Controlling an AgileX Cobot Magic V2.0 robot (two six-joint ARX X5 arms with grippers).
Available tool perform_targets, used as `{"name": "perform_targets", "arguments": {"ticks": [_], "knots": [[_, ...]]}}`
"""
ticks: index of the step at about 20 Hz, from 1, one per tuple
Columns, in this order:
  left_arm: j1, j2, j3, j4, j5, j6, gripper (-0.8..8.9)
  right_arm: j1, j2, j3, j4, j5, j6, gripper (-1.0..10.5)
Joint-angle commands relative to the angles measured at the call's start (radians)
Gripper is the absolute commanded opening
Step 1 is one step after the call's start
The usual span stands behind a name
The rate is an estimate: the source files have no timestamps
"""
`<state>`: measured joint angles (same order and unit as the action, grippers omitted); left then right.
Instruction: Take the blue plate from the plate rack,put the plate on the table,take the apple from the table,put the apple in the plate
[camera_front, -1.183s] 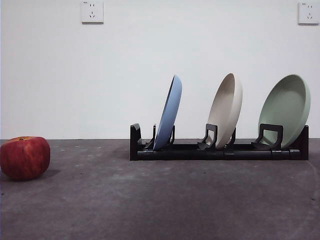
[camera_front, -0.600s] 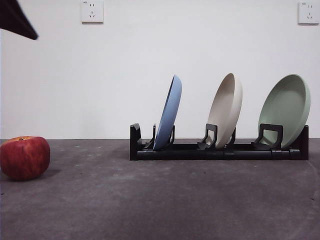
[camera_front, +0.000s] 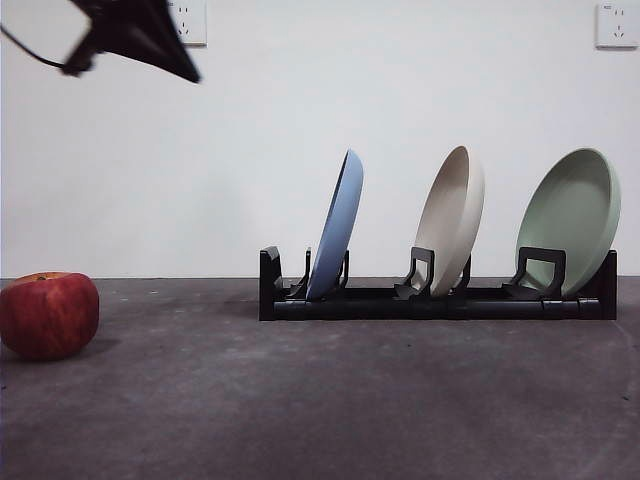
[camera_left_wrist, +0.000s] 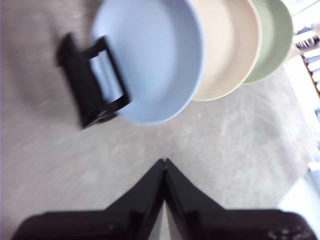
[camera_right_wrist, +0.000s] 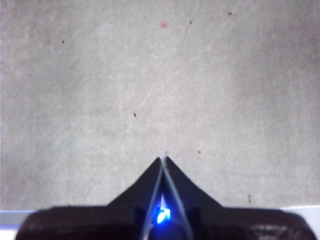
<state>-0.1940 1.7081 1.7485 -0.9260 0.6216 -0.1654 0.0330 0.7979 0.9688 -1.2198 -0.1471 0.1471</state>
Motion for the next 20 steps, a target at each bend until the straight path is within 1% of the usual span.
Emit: {"name": "perform_targets", "arguments": {"ticks": [1,3,6,9,10,11,12,13,15,16,17,18,20], "knots": [[-0.035,0.109,0.134,-0.032,0.055,0.006,-0.05,0.0,-0.002,0.005,-0.014,-0.003,0.011,0.0],[-0.068,0.205,0.264,-0.061,0.059,-0.009,-0.04,0.0,-0.002,0.005,-0.024,-0.003,0.011,0.0],[-0.103,0.334,0.438,-0.069,0.059,-0.065,-0.04,0.0,-0.002,0.005,-0.052,-0.003,0.011,0.0],[-0.122,0.441,0.562,-0.071,0.063,-0.126,0.0,0.0,-0.002,0.005,-0.065,-0.003,0.011,0.0],[-0.129,0.47,0.589,-0.069,0.063,-0.129,0.33,0.0,-0.002,0.005,-0.065,-0.003,0.011,0.0],[-0.137,0.491,0.605,-0.063,0.064,-0.127,1.46,0.0,-0.002,0.005,-0.066,-0.003,0.011,0.0],[-0.146,0.505,0.605,-0.048,0.067,-0.125,2.95,0.0,-0.002,0.005,-0.069,-0.003,0.011,0.0],[-0.155,0.515,0.605,-0.03,0.066,-0.123,3.61,0.0,-0.002,0.005,-0.069,-0.003,0.011,0.0],[-0.175,0.528,0.605,-0.005,0.043,-0.123,3.66,0.0,-0.002,0.004,-0.068,-0.002,0.011,0.0],[-0.188,0.532,0.605,0.004,0.013,-0.123,4.04,0.0,-0.002,0.004,-0.068,-0.002,0.011,0.0],[-0.2,0.535,0.605,0.004,-0.032,-0.119,4.15,0.0,-0.002,0.004,-0.068,-0.003,0.011,0.0],[-0.212,0.536,0.605,0.003,-0.097,-0.107,4.15,0.0,-0.002,0.004,-0.068,-0.003,0.016,0.0],[-0.236,0.537,0.605,0.003,-0.183,-0.069,4.15,0.0,-0.002,0.004,-0.068,-0.003,0.032,0.0]]}}
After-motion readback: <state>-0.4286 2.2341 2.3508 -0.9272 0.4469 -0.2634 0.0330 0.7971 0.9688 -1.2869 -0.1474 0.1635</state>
